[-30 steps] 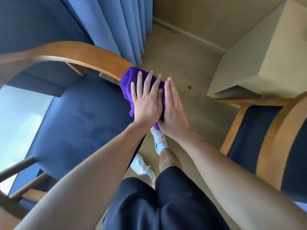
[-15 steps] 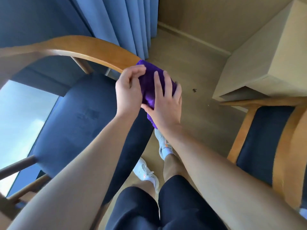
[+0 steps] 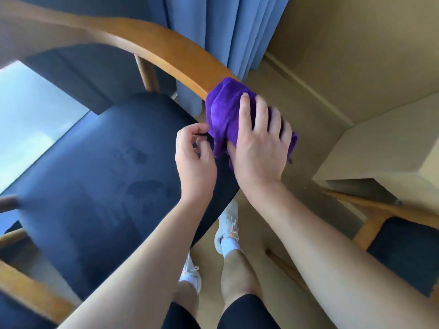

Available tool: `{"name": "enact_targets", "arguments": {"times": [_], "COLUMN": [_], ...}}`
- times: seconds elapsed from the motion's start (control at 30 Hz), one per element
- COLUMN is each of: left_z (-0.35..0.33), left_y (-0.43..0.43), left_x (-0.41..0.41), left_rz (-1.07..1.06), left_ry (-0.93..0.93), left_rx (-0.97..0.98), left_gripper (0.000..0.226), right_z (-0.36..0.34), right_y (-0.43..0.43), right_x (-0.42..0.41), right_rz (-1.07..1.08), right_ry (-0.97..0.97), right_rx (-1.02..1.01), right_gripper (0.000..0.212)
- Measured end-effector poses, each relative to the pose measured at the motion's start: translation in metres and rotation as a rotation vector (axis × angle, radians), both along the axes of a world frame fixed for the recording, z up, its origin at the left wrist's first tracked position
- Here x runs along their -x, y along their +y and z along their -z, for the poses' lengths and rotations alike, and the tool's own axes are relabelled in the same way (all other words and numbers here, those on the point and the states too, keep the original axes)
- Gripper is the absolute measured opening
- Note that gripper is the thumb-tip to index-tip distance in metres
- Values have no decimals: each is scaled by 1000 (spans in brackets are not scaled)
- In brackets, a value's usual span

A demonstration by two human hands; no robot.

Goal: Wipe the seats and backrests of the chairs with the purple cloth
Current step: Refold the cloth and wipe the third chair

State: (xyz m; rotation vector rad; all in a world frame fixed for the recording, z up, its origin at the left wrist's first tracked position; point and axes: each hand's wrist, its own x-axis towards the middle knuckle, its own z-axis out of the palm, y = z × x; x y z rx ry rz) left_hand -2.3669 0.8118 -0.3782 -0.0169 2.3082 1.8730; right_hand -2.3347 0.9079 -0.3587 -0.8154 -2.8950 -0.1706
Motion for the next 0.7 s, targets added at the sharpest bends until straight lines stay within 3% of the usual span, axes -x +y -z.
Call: {"name": "enact_targets", "arguments": {"times": [0.17, 0.37, 0.6, 0.7], "left_z": [-7, -10, 0, -2], "left_y": [1, 5, -2, -9], "left_x": [24, 74, 112, 130], "left_rz": [54, -102, -237, -244], "left_ry": [-100, -142, -101, -25], "left_rx": [5, -73, -76, 22], "left_gripper": [28, 10, 8, 11], "right_z": [-1, -2, -4, -4], "right_y": [-3, -4, -10, -14], "right_x": [36, 87, 142, 164], "right_rz": [-68, -278, -439, -485], "right_ry": [-36, -17, -22, 4], "right_rx": [5, 48, 50, 74], "right_gripper": [66, 56, 61, 62]}}
